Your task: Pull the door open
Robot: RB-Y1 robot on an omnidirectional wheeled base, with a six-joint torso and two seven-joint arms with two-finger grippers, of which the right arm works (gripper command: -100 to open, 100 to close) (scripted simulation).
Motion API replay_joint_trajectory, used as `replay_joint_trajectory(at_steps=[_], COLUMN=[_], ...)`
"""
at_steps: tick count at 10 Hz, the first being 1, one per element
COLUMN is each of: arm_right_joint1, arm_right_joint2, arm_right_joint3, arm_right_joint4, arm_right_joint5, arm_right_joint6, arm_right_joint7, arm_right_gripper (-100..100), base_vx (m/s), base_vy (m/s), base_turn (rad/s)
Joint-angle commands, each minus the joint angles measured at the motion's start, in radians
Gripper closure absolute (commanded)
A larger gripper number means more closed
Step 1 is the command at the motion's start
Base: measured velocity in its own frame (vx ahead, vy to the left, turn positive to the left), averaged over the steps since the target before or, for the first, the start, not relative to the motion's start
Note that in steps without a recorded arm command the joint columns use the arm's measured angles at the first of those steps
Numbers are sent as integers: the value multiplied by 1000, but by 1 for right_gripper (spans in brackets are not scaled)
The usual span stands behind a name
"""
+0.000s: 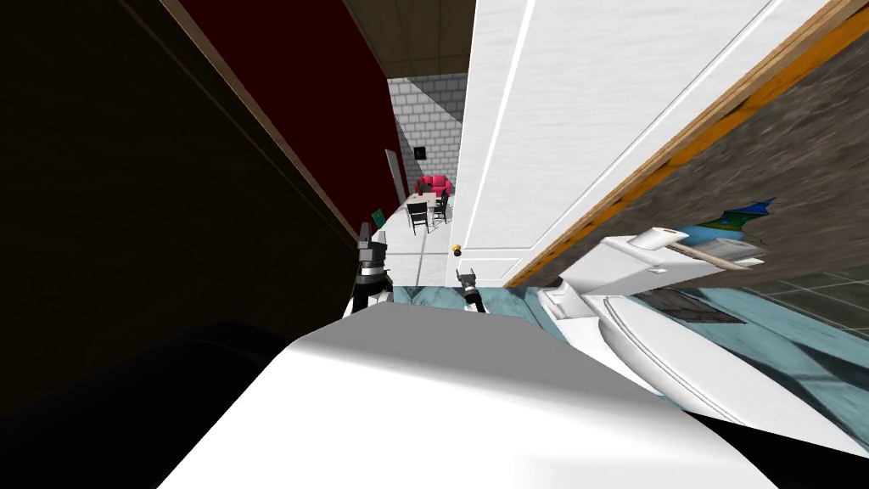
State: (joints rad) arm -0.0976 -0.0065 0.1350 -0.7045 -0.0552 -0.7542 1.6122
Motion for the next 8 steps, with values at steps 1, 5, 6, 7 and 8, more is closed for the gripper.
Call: replay_joint_trajectory(at_steps=[1,5,6,7,8], arm_right_joint1=[-6,-16,-18,-18,-22], arm_right_joint2=[-18,-53,-57,-57,-60], arm_right_joint3=[-29,-98,-112,-112,-138], arm_right_joint4=[13,21,23,23,26], arm_right_joint5=[-13,-48,-55,-55,-70], arm_right_joint6=[4,11,12,12,11], arm_right_joint7=[0,9,12,12,19], arm_right_gripper=[-100,-100,-100,-100,-100], base_vx=[-56,-54,-23,-1,36], base_vy=[-81,-41,-4,2,27], base_turn=[284,261,256,58,222])
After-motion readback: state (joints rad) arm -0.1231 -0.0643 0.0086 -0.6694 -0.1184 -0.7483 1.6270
